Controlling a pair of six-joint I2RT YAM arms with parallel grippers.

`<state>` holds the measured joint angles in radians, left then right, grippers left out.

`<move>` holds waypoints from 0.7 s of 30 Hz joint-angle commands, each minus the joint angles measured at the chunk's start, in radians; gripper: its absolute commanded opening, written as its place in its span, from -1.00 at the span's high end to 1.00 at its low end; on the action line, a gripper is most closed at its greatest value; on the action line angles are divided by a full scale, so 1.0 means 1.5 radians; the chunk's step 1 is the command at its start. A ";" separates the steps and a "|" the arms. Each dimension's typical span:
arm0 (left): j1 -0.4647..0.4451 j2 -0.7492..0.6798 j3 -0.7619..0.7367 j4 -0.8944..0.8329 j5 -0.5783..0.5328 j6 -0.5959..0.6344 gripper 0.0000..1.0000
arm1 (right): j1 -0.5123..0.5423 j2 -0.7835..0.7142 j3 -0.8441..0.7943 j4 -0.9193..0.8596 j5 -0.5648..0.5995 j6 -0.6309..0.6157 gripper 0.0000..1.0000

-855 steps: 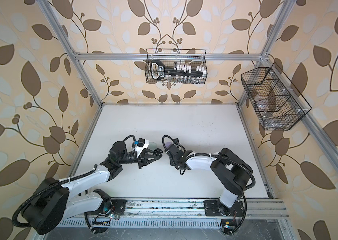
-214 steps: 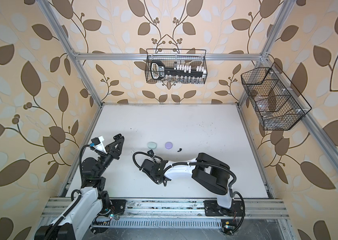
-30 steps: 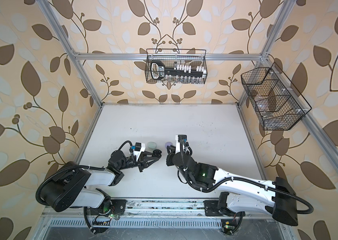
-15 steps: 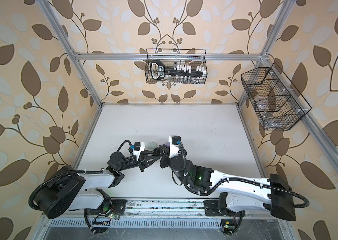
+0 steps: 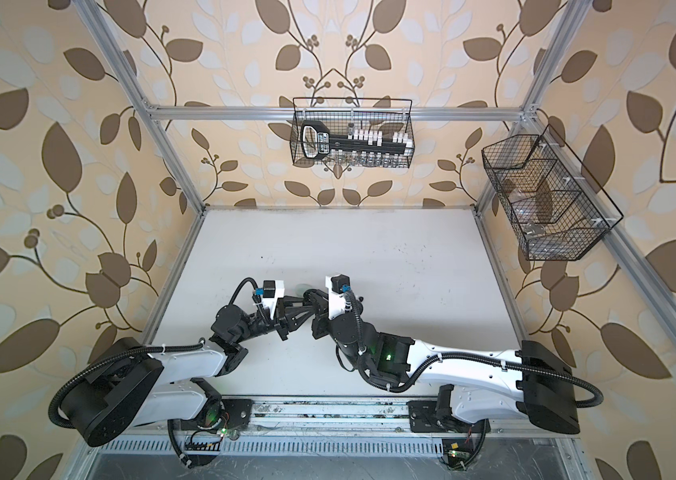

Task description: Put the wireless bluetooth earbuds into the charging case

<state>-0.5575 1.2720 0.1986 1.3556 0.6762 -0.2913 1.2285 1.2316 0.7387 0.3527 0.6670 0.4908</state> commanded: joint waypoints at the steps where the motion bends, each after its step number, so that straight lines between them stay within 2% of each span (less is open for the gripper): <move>1: -0.006 -0.015 -0.003 0.045 -0.005 -0.002 1.00 | 0.003 0.013 0.018 0.019 0.019 -0.016 0.79; 21: -0.006 -0.023 -0.009 0.045 -0.006 0.004 1.00 | 0.001 0.022 0.037 0.038 0.039 -0.031 0.79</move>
<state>-0.5575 1.2690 0.1909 1.3510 0.6704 -0.2916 1.2285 1.2484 0.7547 0.3809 0.6983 0.4622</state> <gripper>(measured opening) 0.224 0.124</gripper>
